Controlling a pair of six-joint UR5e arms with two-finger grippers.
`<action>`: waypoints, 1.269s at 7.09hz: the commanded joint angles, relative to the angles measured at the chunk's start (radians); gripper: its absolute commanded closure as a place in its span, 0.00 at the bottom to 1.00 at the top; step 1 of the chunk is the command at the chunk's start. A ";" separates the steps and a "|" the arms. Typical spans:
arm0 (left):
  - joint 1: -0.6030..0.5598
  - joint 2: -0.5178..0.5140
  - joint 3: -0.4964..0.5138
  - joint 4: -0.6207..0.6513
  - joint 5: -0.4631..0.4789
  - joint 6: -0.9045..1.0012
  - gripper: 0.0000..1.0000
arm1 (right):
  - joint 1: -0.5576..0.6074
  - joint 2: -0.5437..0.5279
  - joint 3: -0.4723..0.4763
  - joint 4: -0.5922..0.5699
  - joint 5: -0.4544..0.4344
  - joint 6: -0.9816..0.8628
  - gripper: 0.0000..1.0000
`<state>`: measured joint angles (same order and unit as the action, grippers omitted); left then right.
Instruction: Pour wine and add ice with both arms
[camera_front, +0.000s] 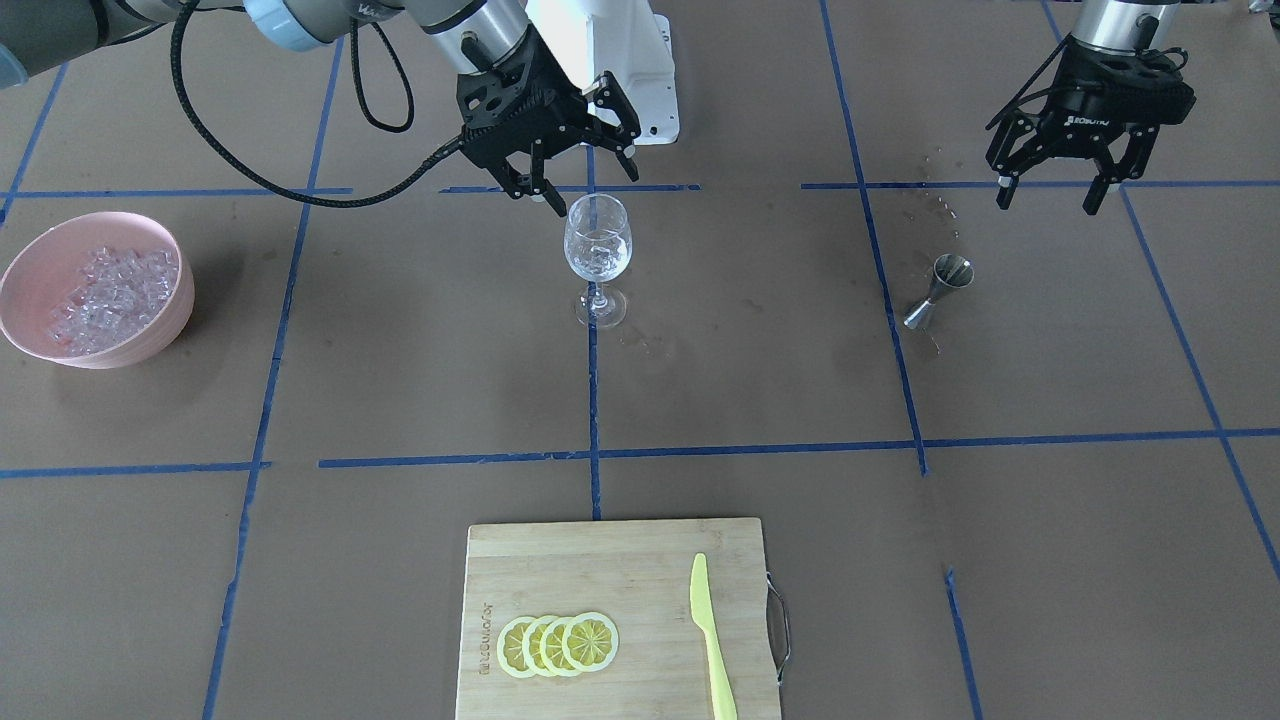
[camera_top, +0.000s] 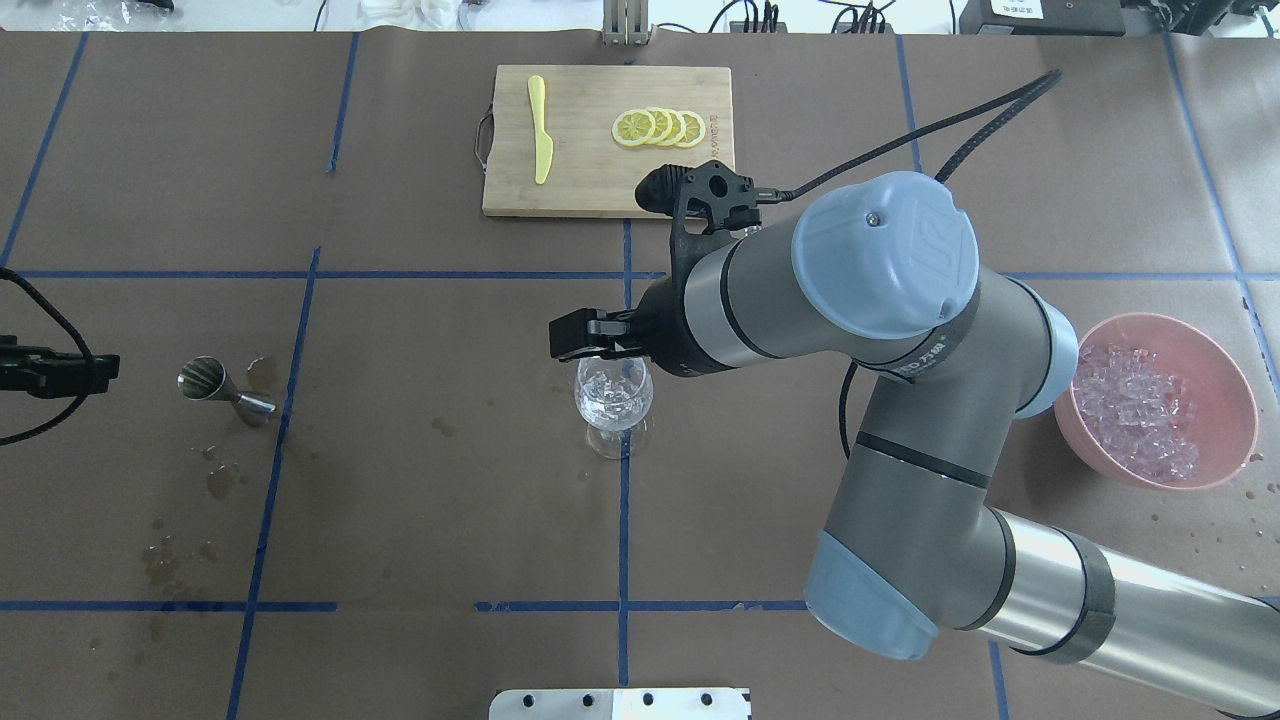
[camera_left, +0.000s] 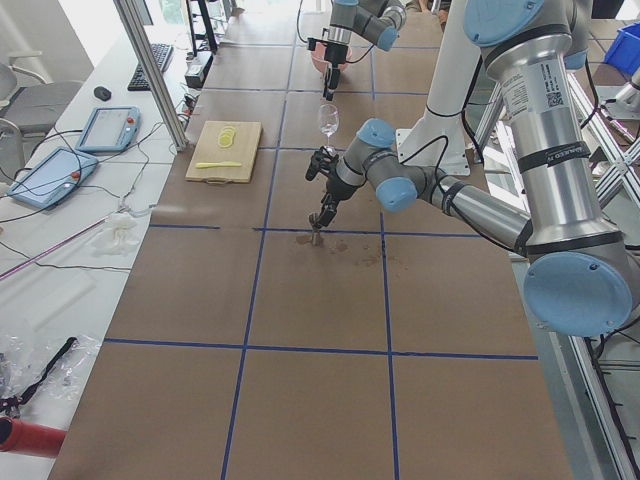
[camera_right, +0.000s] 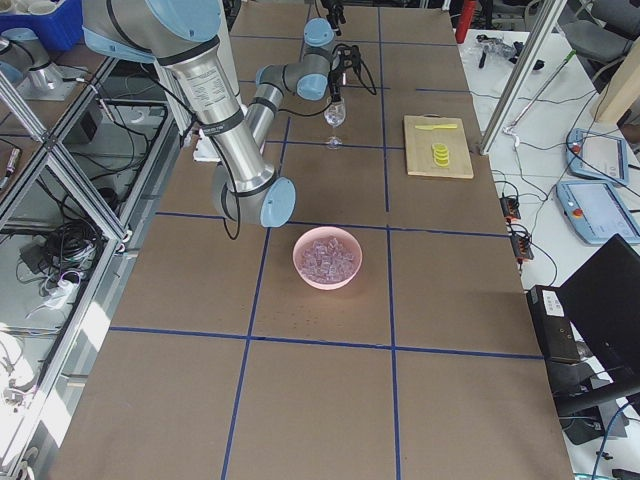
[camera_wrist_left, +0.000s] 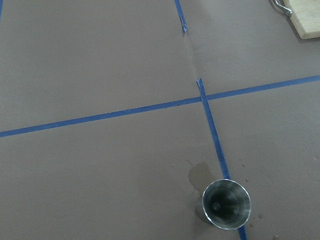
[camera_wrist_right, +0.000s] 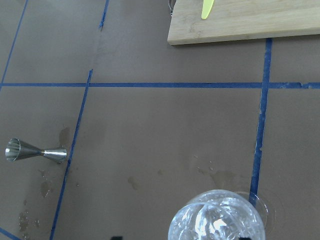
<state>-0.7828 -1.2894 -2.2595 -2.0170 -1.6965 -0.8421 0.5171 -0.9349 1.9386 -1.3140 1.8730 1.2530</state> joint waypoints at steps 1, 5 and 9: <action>-0.082 -0.103 0.012 0.099 -0.029 0.092 0.00 | 0.015 -0.002 0.045 -0.097 0.006 -0.004 0.00; -0.442 -0.333 0.242 0.207 -0.409 0.371 0.00 | 0.220 -0.030 0.069 -0.327 0.182 -0.168 0.00; -0.631 -0.363 0.371 0.234 -0.469 0.550 0.00 | 0.436 -0.155 0.034 -0.551 0.215 -0.647 0.00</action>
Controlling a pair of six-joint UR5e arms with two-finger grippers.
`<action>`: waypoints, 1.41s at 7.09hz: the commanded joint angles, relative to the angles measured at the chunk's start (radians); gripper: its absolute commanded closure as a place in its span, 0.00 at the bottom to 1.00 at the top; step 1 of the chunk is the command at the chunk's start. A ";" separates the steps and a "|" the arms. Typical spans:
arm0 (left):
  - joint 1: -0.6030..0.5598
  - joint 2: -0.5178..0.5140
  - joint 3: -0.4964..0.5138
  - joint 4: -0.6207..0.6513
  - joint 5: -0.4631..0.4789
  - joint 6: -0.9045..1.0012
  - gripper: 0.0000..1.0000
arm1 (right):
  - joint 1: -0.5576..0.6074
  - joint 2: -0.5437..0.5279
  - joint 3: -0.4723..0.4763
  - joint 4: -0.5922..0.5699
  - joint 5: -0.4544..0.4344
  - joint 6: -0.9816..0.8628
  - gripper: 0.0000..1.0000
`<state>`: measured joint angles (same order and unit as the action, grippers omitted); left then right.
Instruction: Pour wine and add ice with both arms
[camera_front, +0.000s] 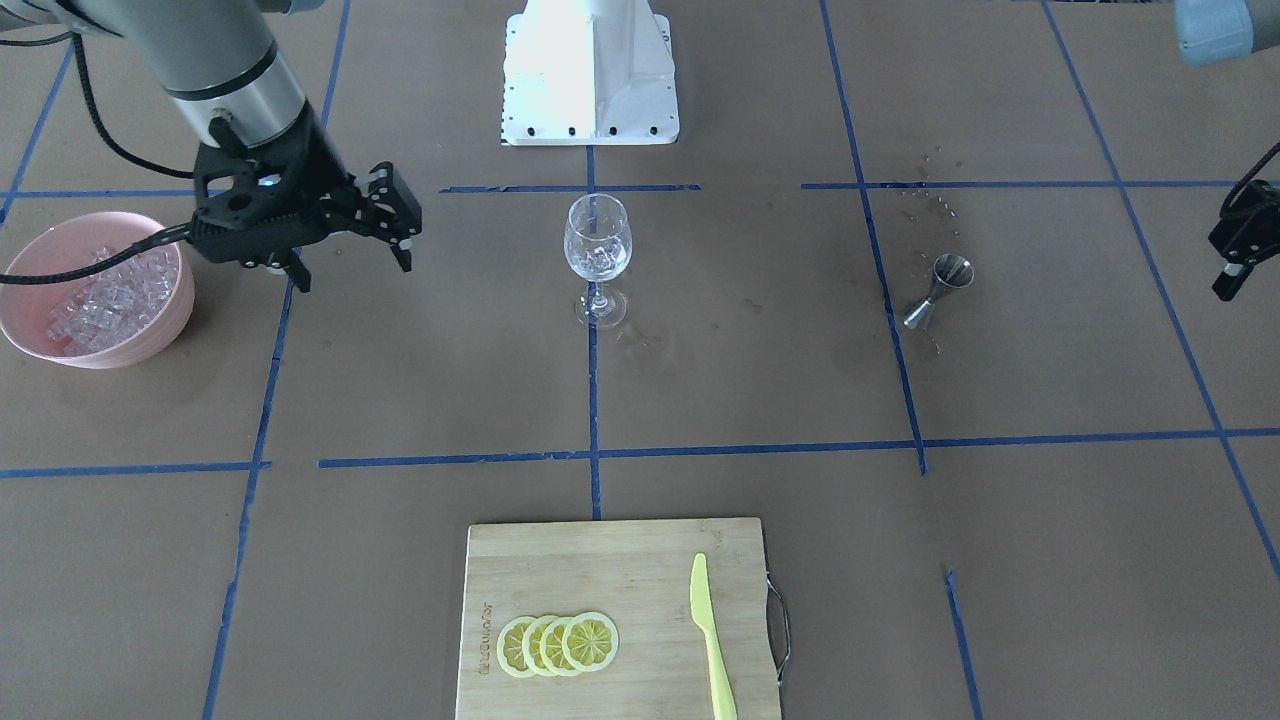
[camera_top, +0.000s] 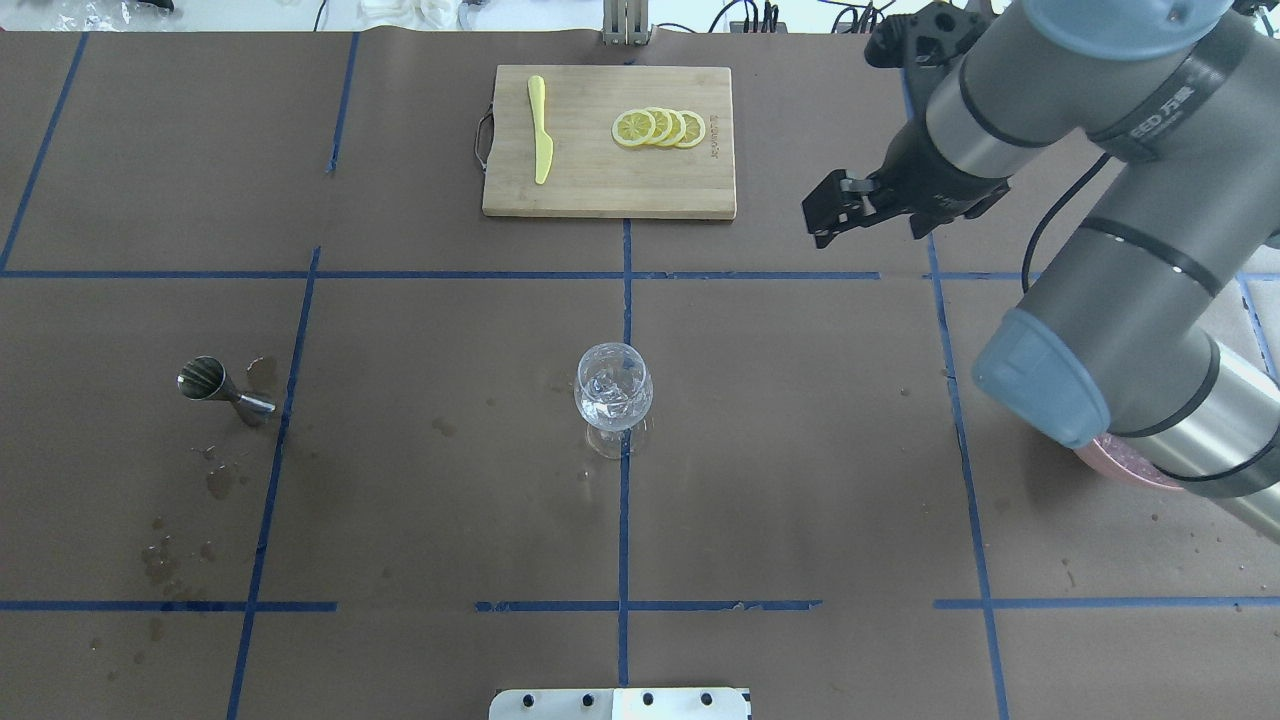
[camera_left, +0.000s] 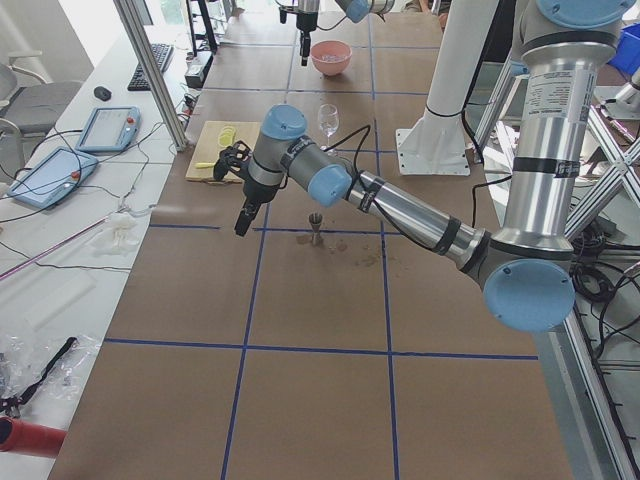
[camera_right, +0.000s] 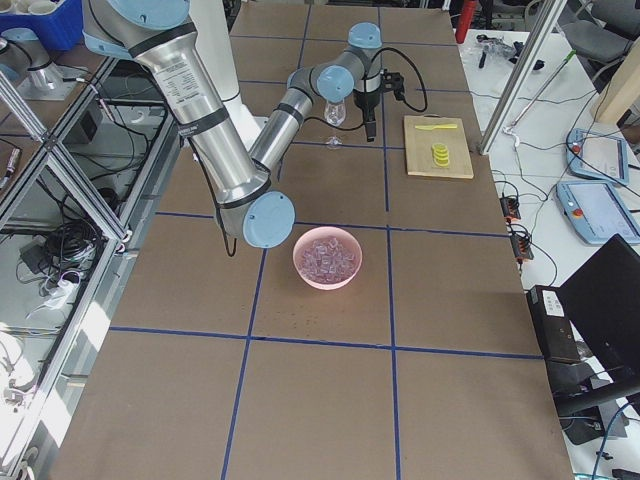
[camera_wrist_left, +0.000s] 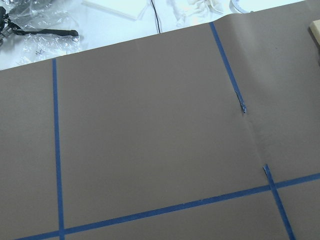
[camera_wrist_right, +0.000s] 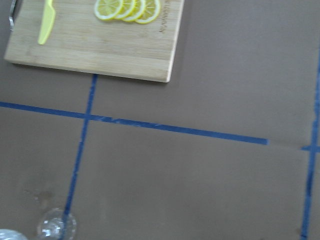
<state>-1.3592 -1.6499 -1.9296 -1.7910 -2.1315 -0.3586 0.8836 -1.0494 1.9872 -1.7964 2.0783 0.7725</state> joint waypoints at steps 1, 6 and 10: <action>-0.111 0.005 0.079 0.007 -0.097 0.145 0.00 | 0.134 -0.097 -0.030 -0.075 0.055 -0.270 0.00; -0.211 0.071 0.182 0.022 -0.255 0.242 0.00 | 0.469 -0.259 -0.146 -0.110 0.206 -0.734 0.00; -0.195 0.061 0.256 0.005 -0.164 0.384 0.00 | 0.544 -0.412 -0.146 -0.072 0.209 -0.719 0.00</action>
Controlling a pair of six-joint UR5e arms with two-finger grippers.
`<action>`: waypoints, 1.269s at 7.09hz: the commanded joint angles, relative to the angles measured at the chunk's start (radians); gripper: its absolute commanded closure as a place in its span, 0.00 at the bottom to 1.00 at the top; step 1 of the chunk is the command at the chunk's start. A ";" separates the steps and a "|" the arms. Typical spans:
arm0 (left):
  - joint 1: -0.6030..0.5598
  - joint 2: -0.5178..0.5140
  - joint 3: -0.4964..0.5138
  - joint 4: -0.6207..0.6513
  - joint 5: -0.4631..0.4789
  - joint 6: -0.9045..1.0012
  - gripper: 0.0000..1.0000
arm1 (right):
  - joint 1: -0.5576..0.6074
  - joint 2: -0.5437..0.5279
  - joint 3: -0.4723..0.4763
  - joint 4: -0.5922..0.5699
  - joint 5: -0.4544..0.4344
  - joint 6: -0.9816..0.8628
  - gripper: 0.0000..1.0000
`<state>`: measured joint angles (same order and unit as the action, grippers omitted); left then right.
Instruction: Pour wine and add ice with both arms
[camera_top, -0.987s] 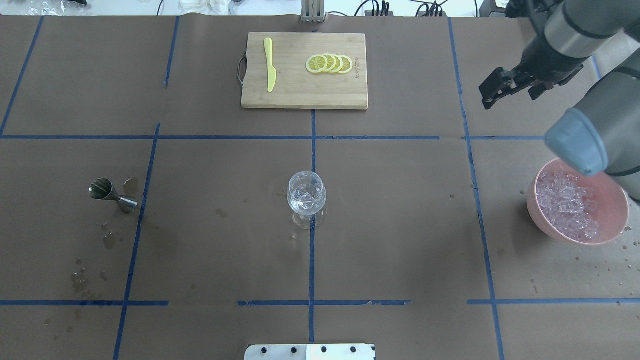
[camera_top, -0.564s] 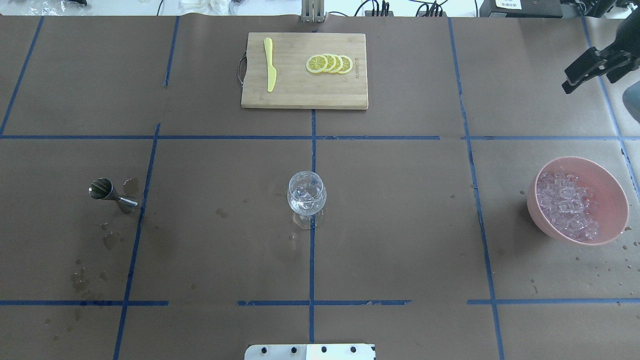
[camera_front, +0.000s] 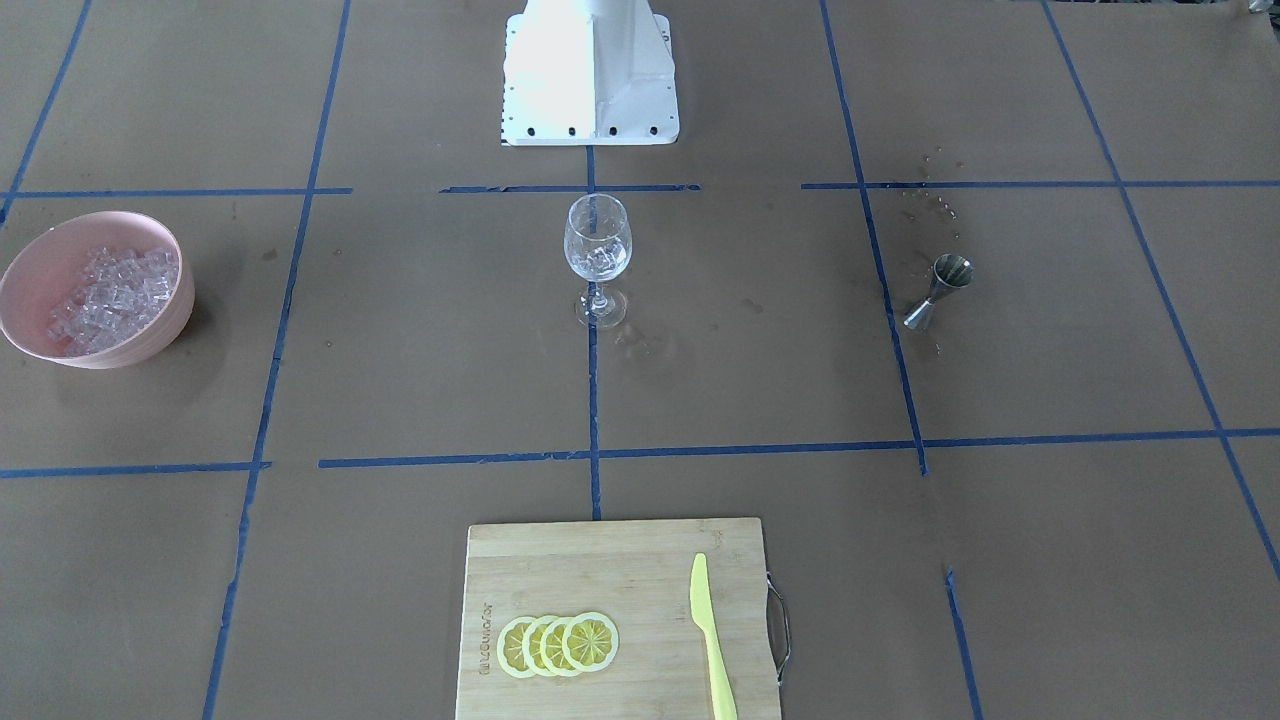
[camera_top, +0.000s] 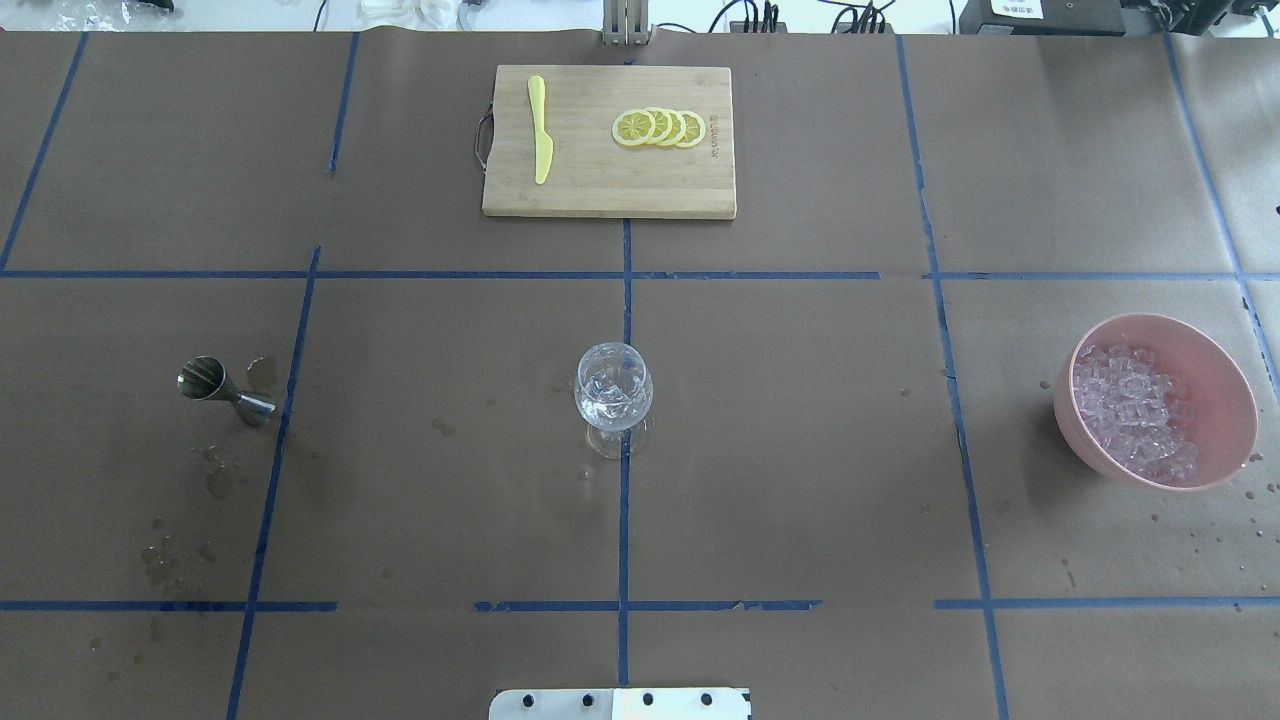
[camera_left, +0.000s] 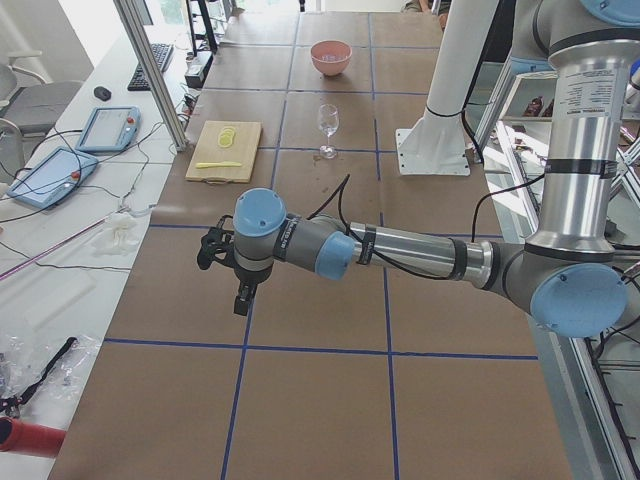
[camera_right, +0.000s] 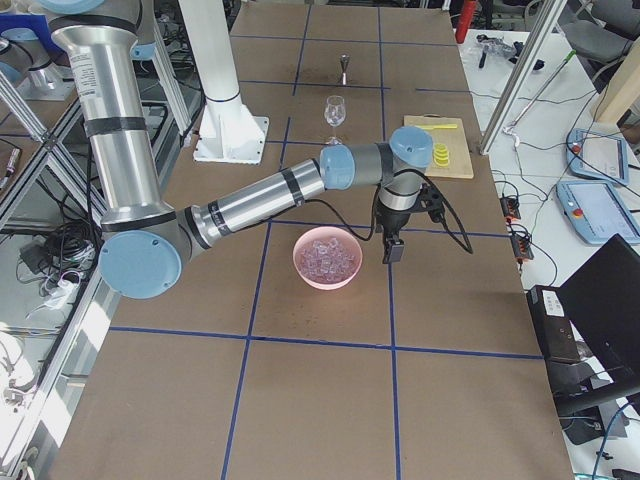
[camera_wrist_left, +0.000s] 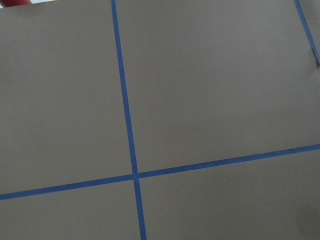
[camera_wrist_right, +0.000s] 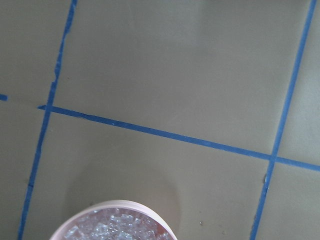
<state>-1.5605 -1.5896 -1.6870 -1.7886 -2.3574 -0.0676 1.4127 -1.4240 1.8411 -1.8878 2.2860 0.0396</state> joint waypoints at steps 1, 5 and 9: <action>0.007 0.002 0.023 0.012 0.134 0.154 0.00 | 0.015 -0.042 0.000 0.019 -0.011 0.017 0.00; 0.005 0.011 0.064 0.061 0.122 0.181 0.00 | 0.161 -0.113 -0.052 0.033 0.125 -0.027 0.00; 0.005 0.000 0.061 0.138 0.122 0.180 0.00 | 0.199 -0.142 -0.218 0.178 0.125 -0.156 0.00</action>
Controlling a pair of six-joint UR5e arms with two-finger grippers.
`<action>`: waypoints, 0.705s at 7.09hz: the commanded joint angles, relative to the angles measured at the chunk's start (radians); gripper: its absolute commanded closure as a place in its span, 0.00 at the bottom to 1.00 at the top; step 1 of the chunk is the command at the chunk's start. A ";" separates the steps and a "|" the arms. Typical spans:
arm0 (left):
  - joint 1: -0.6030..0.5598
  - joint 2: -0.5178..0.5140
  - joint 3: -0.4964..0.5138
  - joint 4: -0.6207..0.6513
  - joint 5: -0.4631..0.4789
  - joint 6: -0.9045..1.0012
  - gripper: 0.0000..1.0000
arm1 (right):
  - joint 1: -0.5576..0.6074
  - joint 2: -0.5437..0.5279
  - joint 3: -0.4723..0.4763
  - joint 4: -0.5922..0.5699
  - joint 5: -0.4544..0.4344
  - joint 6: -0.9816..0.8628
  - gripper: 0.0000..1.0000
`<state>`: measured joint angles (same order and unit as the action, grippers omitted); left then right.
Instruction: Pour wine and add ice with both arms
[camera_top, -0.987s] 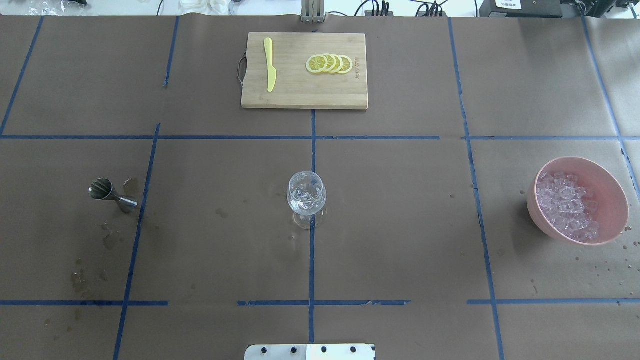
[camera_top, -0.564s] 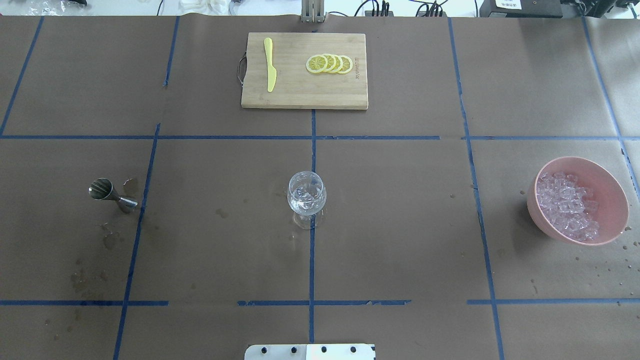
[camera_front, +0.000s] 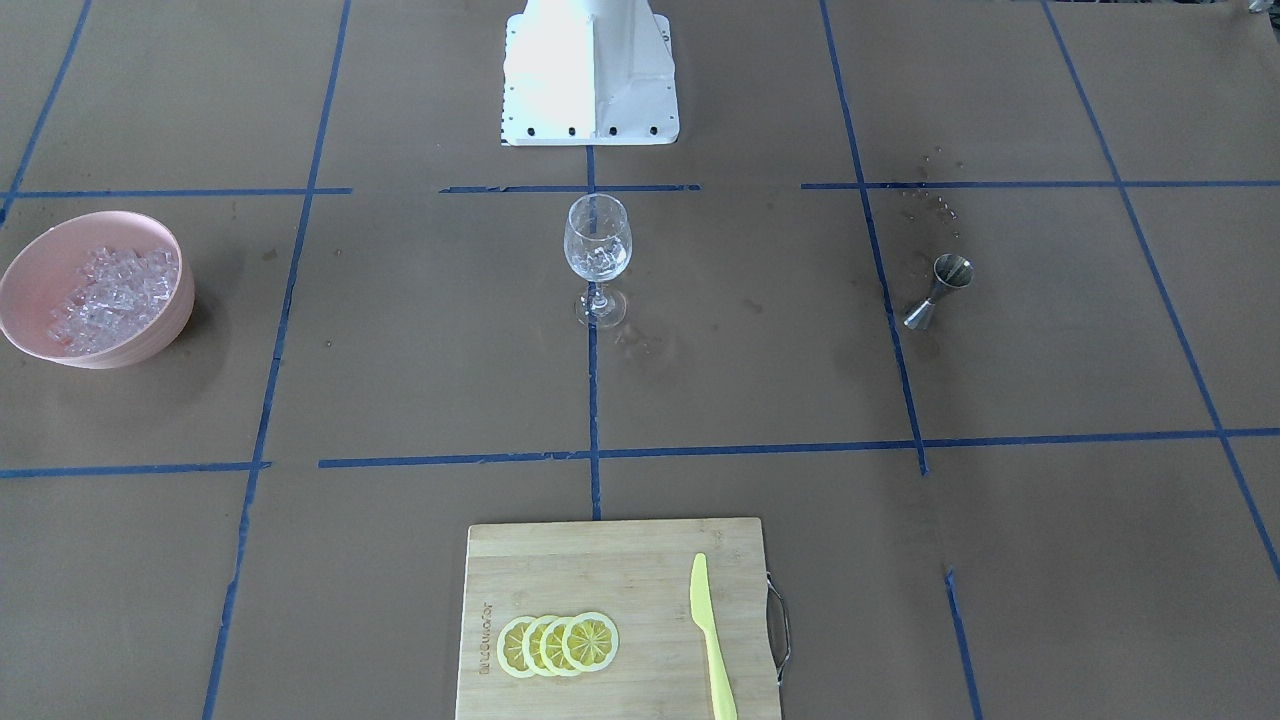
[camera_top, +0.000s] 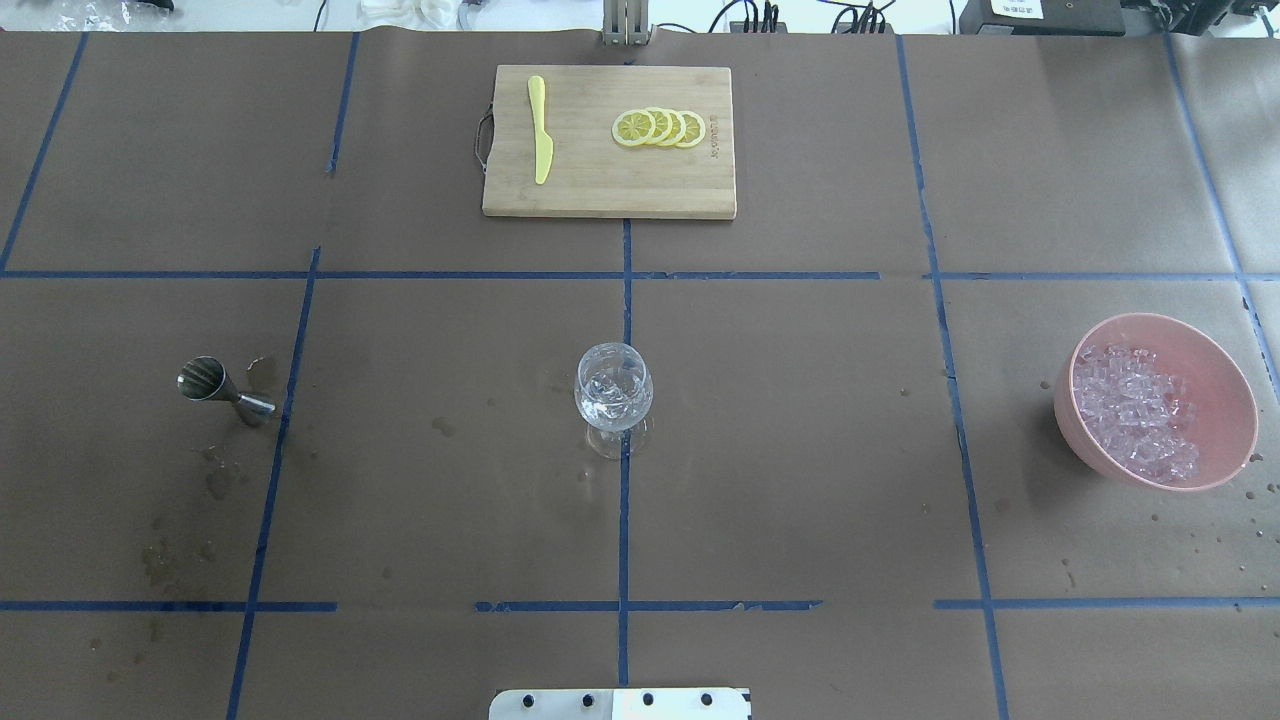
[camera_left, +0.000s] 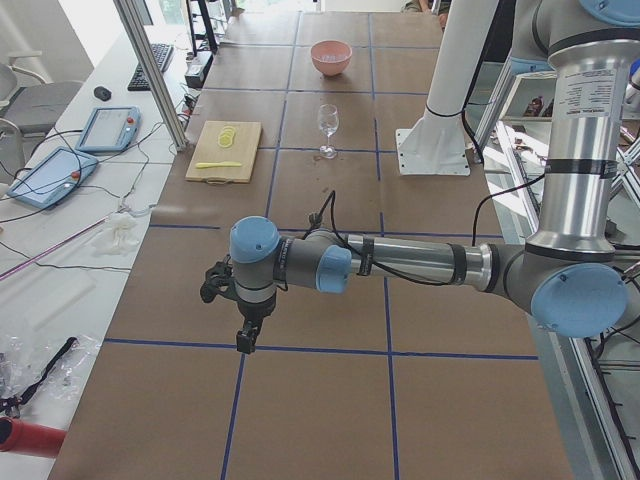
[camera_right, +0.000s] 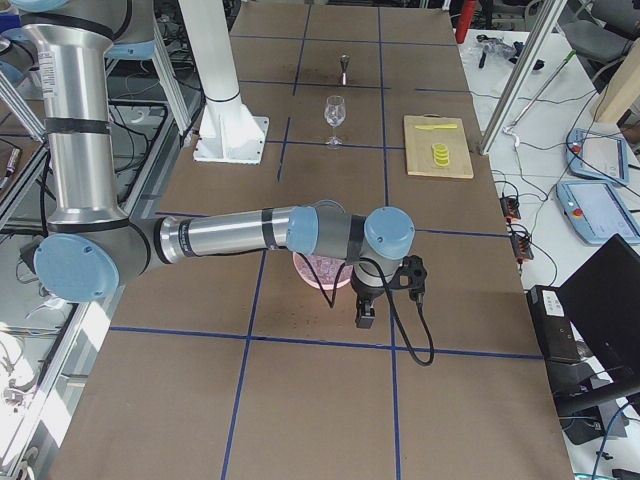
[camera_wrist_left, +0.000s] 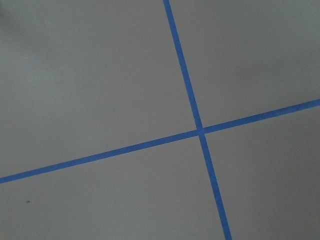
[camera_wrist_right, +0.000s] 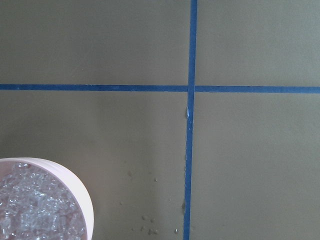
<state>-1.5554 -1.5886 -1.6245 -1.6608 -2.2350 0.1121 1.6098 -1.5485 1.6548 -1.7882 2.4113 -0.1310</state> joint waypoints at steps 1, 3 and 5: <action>-0.002 -0.001 -0.005 0.012 0.000 0.000 0.00 | 0.002 -0.033 -0.036 0.108 0.000 0.042 0.00; 0.000 -0.007 -0.005 0.039 0.000 -0.002 0.00 | 0.002 -0.039 -0.036 0.130 0.000 0.047 0.00; 0.000 -0.007 -0.008 0.058 -0.002 -0.006 0.00 | 0.002 -0.036 -0.036 0.131 0.002 0.054 0.00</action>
<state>-1.5557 -1.5946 -1.6317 -1.6136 -2.2354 0.1095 1.6121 -1.5857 1.6187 -1.6588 2.4118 -0.0825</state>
